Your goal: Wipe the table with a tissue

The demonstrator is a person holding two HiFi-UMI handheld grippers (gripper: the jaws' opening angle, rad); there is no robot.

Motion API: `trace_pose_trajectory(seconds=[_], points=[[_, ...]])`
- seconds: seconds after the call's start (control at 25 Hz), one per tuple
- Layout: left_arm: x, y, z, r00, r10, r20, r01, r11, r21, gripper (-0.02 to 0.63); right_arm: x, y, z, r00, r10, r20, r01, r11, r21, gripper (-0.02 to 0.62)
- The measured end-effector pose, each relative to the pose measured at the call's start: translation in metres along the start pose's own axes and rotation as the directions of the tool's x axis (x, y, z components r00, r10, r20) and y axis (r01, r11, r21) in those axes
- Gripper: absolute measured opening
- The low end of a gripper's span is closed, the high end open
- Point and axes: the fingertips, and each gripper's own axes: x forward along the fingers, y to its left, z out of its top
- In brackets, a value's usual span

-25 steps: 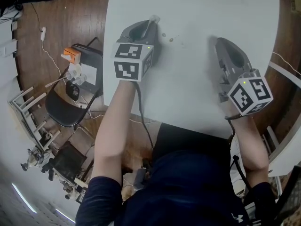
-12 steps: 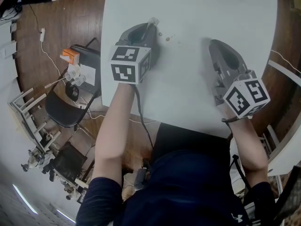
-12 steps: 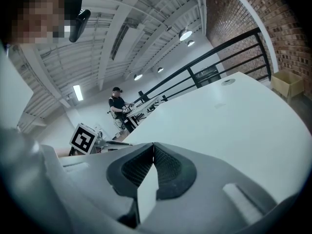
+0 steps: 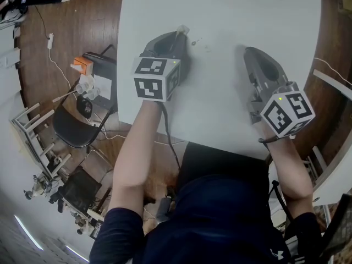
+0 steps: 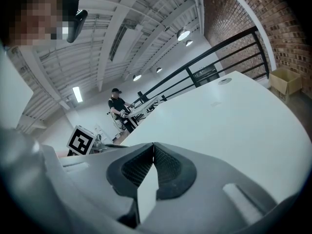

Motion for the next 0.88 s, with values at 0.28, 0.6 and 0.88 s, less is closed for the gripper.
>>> trace_pose_trajectory(seconds=[0.28,0.6,0.88], points=[[0.003,-0.001,-0.004,1.0,0.019,-0.017,-0.019,1.0,-0.019,0.034,-0.004,-0.003,-0.002,1.0,-0.005,0.008,0.005,1.0,0.009,0.011],[0.007,-0.012,-0.005,1.0,0.016,-0.026,-0.017,1.0,-0.022,0.034,-0.011,-0.007,-0.003,1.0,-0.008,0.018,0.008,1.0,0.019,0.011],[0.007,-0.027,-0.004,1.0,-0.002,-0.028,0.002,1.0,-0.015,0.034,-0.024,-0.011,-0.004,1.0,-0.014,0.021,0.013,0.999,0.029,0.011]])
